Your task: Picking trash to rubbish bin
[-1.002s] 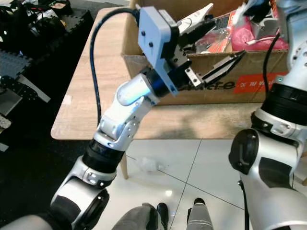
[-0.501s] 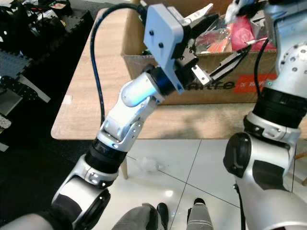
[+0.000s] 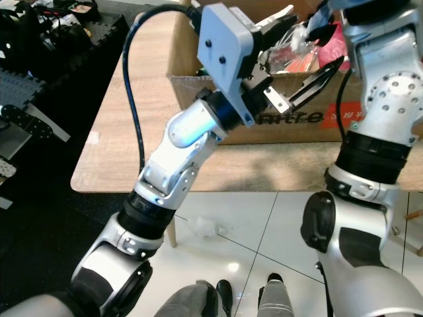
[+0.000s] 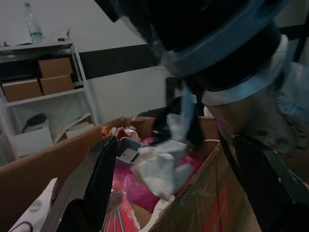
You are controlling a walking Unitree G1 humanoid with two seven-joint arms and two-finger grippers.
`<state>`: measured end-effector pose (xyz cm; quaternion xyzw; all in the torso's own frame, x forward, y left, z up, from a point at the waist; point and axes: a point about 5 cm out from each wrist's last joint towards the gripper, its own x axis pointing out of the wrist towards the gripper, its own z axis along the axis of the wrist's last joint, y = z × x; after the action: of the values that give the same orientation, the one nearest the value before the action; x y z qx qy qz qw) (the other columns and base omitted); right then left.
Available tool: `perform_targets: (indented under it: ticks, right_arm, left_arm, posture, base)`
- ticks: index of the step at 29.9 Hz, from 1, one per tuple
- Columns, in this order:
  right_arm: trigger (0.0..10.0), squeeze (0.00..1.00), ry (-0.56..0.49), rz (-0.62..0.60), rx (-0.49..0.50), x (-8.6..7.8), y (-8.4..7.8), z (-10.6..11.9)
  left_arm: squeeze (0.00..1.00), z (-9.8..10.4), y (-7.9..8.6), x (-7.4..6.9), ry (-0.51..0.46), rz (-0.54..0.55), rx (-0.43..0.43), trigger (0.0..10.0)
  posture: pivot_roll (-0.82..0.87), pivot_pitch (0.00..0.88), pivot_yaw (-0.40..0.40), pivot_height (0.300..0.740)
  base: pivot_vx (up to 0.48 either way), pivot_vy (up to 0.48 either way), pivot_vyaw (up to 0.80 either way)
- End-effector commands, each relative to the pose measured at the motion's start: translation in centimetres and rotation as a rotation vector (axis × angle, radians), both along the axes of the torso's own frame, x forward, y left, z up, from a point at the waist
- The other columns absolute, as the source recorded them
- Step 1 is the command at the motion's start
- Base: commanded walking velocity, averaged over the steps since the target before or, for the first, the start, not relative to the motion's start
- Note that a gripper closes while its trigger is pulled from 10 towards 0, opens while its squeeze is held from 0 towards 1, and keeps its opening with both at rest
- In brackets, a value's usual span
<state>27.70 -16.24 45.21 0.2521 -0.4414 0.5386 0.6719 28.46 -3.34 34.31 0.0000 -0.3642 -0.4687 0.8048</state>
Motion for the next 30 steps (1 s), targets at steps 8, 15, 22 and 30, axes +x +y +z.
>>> perform_targets:
  ticks: [8, 15, 22, 30]
  right_arm:
    - [10.0, 0.00, -0.005, 0.074, -0.046, -0.4, 2.0, -0.8]
    - [10.0, 0.00, -0.008, 0.080, -0.059, -0.4, 2.3, -1.0]
    - [10.0, 0.00, -0.025, 0.065, -0.066, -0.4, 2.2, -0.8]
    - [10.0, 0.00, -0.040, 0.062, -0.070, -0.4, 2.2, -0.5]
  left_arm:
    - [0.00, 0.4, -2.2, -1.8, 0.010, -0.092, -0.045, 10.0]
    - [0.00, 0.4, -2.2, -2.0, 0.031, -0.131, -0.052, 10.0]
    - [0.00, 0.2, -2.3, -3.4, 0.054, -0.305, -0.038, 10.0]
    - [0.00, -0.2, -2.4, -3.5, 0.057, -0.320, -0.024, 9.8]
  posture:
    - [-0.12, 0.235, 0.156, 0.740]
    - [-0.12, 0.234, 0.154, 0.740]
    - [-0.11, 0.231, 0.152, 0.740]
    - [-0.11, 0.231, 0.151, 0.740]
  base:
    - [0.000, 0.000, 0.00]
    - [0.000, 0.000, 0.00]
    - [0.000, 0.000, 0.00]
    - [0.000, 0.000, 0.00]
